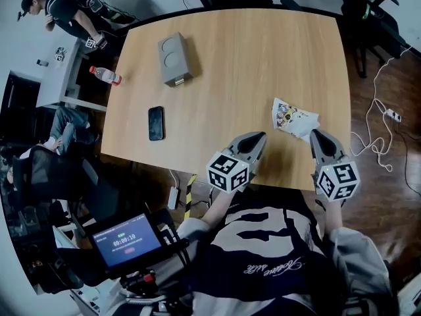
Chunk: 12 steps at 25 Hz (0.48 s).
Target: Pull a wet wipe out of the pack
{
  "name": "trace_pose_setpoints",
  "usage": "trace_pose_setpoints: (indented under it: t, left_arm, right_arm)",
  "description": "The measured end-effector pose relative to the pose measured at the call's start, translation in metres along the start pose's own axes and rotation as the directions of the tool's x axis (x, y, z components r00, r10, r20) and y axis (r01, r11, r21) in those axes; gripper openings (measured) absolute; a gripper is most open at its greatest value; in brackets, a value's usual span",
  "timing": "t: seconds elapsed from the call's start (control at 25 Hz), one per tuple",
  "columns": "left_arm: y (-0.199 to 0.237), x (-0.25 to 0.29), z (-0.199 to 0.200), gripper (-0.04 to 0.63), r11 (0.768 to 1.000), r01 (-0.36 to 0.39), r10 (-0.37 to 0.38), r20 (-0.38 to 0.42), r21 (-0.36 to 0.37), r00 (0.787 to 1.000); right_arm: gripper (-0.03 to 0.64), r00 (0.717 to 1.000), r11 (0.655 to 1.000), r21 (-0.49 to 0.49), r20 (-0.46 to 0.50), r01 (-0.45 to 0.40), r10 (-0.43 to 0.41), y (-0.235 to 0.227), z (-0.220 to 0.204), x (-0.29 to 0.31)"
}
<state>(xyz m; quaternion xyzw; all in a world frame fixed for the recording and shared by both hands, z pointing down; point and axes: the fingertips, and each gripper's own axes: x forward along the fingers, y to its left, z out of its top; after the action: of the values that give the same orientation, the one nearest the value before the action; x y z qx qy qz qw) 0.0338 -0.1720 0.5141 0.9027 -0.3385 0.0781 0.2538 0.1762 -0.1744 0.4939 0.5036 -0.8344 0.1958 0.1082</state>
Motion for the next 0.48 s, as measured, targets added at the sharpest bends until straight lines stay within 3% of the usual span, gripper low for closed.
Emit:
trace_pose_setpoints:
  t: [0.16,0.48]
  left_arm:
    - [-0.001,-0.041,0.000,0.003,1.000,-0.006,0.006,0.028,0.001,1.000]
    - [-0.015,-0.127,-0.038,0.003,0.999,0.026,-0.026,-0.011,0.039,1.000]
  right_arm:
    - [0.000,1.000,1.000,0.003,0.013,0.001,-0.001,0.029,-0.004,-0.008]
    - [0.000,0.997,0.998,0.028,0.051,0.060,-0.061,0.109,-0.022,-0.051]
